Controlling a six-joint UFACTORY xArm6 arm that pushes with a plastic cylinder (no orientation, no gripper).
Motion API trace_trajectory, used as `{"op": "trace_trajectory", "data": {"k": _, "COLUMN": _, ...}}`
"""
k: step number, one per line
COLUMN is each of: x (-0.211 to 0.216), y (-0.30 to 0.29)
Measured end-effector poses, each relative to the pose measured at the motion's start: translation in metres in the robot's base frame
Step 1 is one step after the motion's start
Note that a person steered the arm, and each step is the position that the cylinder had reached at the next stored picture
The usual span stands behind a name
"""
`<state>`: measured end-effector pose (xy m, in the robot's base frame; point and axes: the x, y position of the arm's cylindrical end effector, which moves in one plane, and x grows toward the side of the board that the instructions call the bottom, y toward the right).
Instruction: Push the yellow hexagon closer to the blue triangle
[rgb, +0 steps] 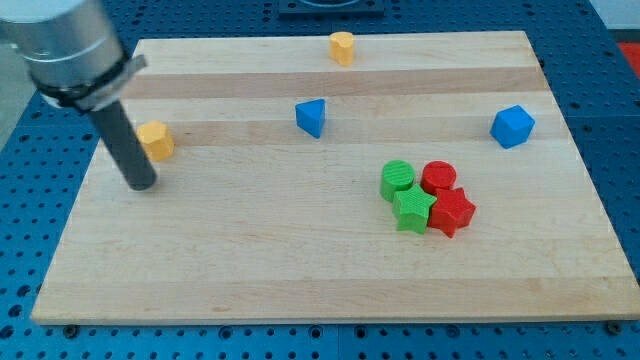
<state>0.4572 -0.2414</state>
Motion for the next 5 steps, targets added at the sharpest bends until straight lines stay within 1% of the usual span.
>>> {"op": "trace_trajectory", "data": {"k": 1, "x": -0.030, "y": -0.024}}
{"op": "trace_trajectory", "data": {"k": 2, "x": -0.044, "y": -0.027}}
{"op": "trace_trajectory", "data": {"k": 4, "x": -0.051, "y": 0.040}}
{"op": "trace_trajectory", "data": {"k": 5, "x": -0.073, "y": 0.052}}
